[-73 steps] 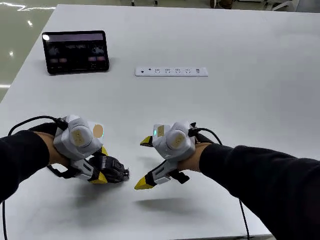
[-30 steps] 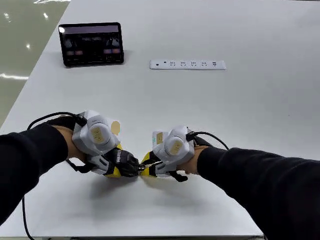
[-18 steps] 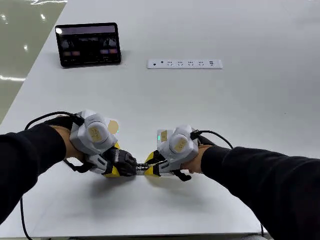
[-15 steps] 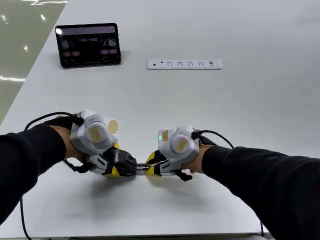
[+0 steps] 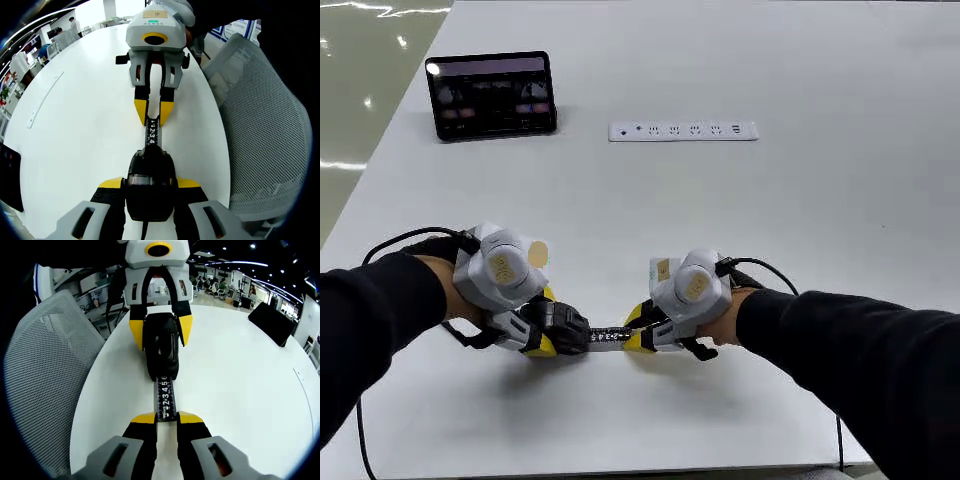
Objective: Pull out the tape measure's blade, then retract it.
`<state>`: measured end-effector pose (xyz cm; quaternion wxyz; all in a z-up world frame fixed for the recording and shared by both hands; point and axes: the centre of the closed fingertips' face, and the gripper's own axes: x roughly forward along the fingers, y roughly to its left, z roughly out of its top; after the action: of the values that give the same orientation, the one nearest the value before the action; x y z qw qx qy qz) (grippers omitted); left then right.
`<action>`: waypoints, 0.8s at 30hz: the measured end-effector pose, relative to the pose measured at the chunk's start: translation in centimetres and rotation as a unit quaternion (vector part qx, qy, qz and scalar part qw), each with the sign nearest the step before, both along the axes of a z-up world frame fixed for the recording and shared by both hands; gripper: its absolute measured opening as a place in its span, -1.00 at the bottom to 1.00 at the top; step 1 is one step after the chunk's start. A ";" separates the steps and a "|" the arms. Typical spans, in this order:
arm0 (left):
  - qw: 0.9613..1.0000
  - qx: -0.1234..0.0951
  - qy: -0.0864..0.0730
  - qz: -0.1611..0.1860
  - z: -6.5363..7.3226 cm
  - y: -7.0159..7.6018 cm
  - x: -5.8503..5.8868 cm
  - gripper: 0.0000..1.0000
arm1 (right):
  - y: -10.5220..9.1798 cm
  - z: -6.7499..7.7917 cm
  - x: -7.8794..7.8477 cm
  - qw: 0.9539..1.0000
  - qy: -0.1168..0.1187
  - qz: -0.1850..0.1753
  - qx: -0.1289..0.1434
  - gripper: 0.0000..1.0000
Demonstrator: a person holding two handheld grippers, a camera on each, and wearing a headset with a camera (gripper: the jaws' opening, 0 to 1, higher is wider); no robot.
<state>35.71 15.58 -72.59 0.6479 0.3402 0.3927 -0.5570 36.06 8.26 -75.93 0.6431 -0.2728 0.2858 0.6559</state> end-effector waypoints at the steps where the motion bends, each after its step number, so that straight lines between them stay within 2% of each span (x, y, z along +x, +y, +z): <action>1: 1.000 0.000 0.000 0.000 0.0 0.0 0.0 -0.34 | -0.1 0.0 0.0 1.000 0.001 -0.002 0.000 -0.82; 11: 1.000 -0.004 0.002 -0.003 -0.1 -0.1 0.0 -0.34 | -0.9 0.0 -0.4 1.000 0.004 -0.008 -0.001 -0.82; 24: 1.000 -0.003 -0.002 0.006 -0.2 0.1 0.4 -0.34 | -2.9 0.0 0.1 1.000 0.005 -0.019 -0.003 -0.82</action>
<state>36.09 15.67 -72.81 0.6532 0.3373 0.3919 -0.5531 36.20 5.41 -75.89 0.6536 -0.2655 0.2960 0.6440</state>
